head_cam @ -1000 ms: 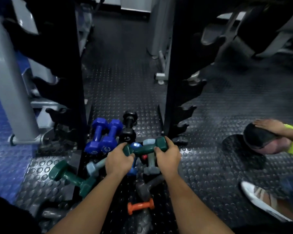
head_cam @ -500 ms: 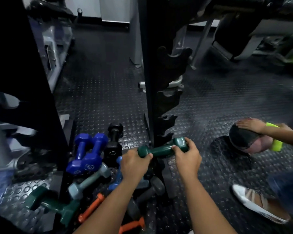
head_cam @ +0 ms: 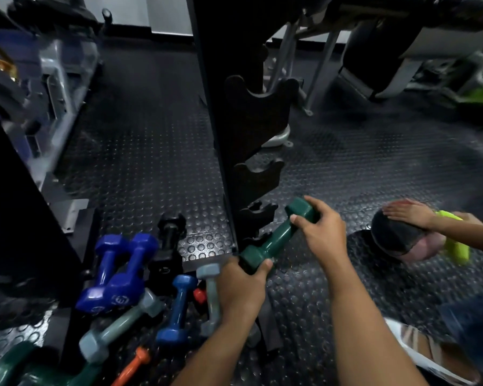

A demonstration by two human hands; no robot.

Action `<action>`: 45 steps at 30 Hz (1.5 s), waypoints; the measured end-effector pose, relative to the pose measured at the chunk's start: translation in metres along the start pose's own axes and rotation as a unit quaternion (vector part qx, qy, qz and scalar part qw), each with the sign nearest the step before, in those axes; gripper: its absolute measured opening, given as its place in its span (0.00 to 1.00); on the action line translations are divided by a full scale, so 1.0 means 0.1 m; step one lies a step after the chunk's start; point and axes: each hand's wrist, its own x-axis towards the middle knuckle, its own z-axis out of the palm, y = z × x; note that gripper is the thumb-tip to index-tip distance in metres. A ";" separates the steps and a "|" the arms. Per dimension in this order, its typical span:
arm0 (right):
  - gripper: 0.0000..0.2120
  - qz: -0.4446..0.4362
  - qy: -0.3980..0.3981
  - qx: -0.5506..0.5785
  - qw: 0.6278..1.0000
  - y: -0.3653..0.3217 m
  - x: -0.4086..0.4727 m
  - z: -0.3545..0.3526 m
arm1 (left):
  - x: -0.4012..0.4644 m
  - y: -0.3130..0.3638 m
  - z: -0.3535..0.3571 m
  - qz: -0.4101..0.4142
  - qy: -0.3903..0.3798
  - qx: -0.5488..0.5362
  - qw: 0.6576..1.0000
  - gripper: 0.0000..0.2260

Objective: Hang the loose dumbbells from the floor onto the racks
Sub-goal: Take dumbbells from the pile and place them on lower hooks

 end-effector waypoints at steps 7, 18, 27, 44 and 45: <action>0.25 -0.057 -0.056 -0.024 0.996 -0.27 0.50 0.03 | 0.10 0.15 0.18 -0.038 -0.024 -0.135 0.990 0.22; 0.16 -0.051 -0.103 0.054 0.992 0.02 0.97 0.61 | 0.19 0.22 0.22 -0.108 -0.062 -0.321 0.939 0.09; 0.16 0.133 -0.160 0.318 0.925 0.15 0.81 0.78 | 0.25 0.23 0.22 -0.173 -0.076 -0.345 0.919 0.16; 0.09 0.057 -0.274 0.159 0.947 -0.10 0.82 0.94 | 0.38 0.21 0.04 -0.198 -0.147 -0.225 0.943 0.20; 0.09 0.043 -0.268 0.147 0.951 -0.09 0.77 0.97 | 0.39 0.20 0.04 -0.167 -0.146 -0.170 0.960 0.24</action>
